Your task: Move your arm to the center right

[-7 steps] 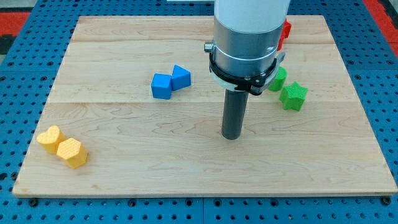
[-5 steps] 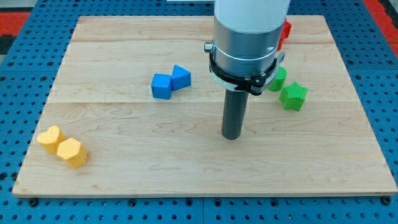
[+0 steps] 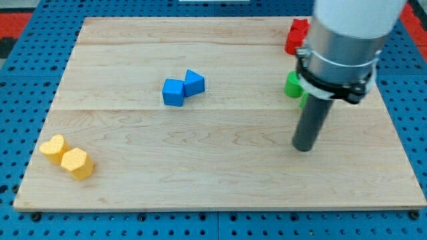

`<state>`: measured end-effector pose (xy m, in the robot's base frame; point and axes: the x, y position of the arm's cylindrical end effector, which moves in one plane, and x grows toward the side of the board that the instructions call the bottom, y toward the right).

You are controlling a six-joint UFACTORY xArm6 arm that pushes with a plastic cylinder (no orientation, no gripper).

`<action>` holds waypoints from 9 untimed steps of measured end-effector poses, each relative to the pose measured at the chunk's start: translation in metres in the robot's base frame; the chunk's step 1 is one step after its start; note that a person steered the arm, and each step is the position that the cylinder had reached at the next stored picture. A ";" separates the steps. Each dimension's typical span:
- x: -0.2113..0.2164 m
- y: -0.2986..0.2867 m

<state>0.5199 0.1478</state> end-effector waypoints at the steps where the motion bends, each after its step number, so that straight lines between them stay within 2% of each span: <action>1: -0.006 0.016; 2: -0.008 0.039; 4: -0.052 0.129; 5: -0.070 0.136; 9: -0.080 0.112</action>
